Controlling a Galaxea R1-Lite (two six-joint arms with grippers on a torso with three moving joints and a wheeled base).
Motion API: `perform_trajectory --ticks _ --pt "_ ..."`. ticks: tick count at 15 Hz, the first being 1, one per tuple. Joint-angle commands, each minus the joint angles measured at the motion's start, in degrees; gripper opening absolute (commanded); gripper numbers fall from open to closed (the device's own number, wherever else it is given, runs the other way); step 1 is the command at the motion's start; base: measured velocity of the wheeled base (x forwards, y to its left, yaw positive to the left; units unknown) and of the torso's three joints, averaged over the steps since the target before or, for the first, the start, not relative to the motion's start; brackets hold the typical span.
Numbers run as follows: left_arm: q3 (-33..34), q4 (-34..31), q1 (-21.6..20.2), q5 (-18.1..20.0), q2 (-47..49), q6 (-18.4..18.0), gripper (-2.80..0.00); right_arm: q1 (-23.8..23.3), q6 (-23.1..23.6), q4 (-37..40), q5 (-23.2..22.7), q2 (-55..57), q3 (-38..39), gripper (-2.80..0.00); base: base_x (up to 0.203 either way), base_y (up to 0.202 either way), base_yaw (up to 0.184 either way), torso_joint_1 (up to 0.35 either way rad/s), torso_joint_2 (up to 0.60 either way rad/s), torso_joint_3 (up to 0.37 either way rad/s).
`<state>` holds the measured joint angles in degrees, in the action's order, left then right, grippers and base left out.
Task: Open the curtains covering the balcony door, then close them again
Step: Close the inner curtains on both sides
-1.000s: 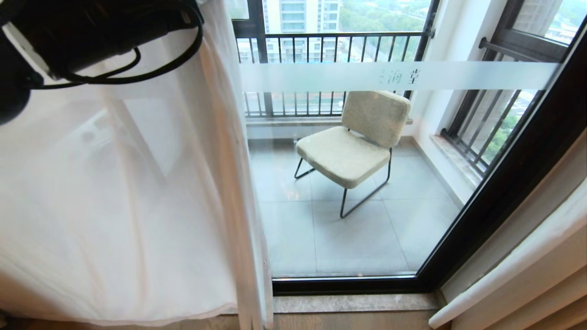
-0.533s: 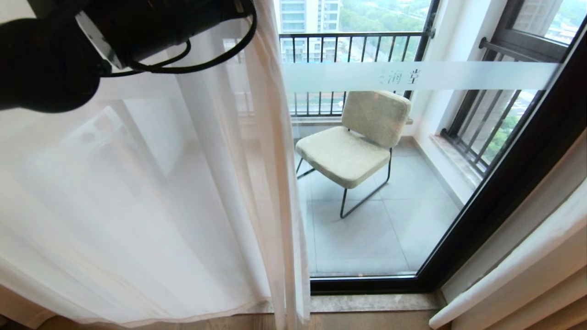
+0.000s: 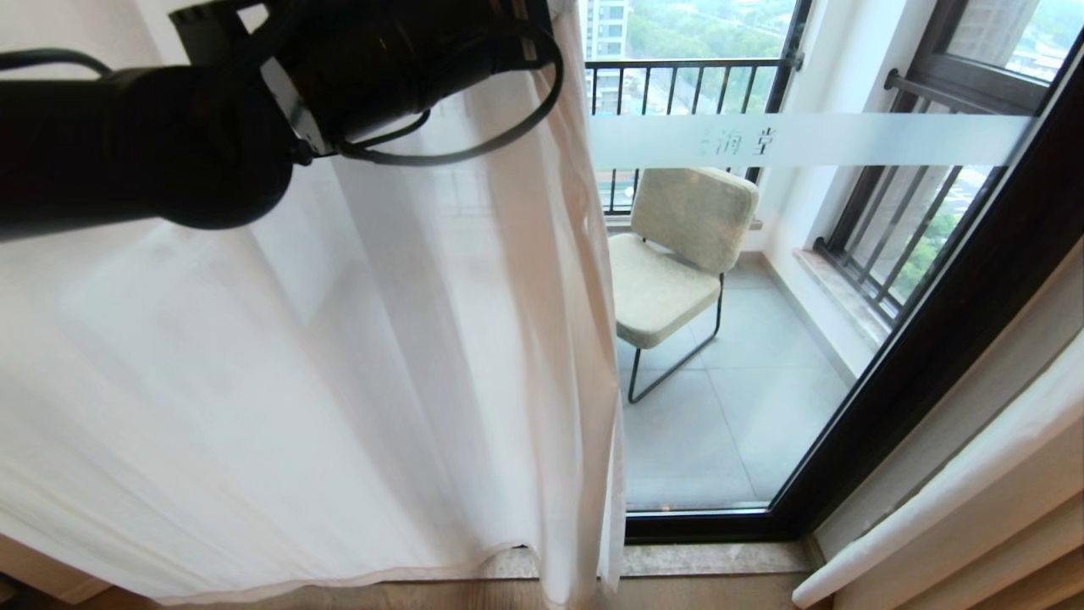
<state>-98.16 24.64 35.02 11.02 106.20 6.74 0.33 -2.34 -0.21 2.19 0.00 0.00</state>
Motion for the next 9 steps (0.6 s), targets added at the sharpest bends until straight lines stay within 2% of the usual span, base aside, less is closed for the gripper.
perform_trajectory --ticks 1,4,7,9 --pt "0.0 0.2 0.7 0.0 0.8 0.0 -2.8 0.0 0.0 -0.1 0.0 0.1 0.0 -2.8 0.0 0.0 0.0 0.0 0.0 0.0" --pt "0.1 0.2 0.7 -0.1 0.9 0.1 -2.8 0.0 0.0 -0.1 0.0 0.1 0.0 -2.8 0.0 0.0 0.0 0.0 0.0 0.0" --pt "0.1 0.6 -0.4 -4.0 0.7 0.0 -2.8 0.0 0.0 0.0 0.0 0.1 0.0 -2.8 0.0 0.0 0.0 0.0 0.0 0.0" --pt "0.1 0.6 -2.0 -5.1 -0.2 -0.2 -2.8 0.0 0.0 -0.1 0.0 0.1 0.0 -2.8 0.0 0.0 0.0 0.0 0.0 0.0"
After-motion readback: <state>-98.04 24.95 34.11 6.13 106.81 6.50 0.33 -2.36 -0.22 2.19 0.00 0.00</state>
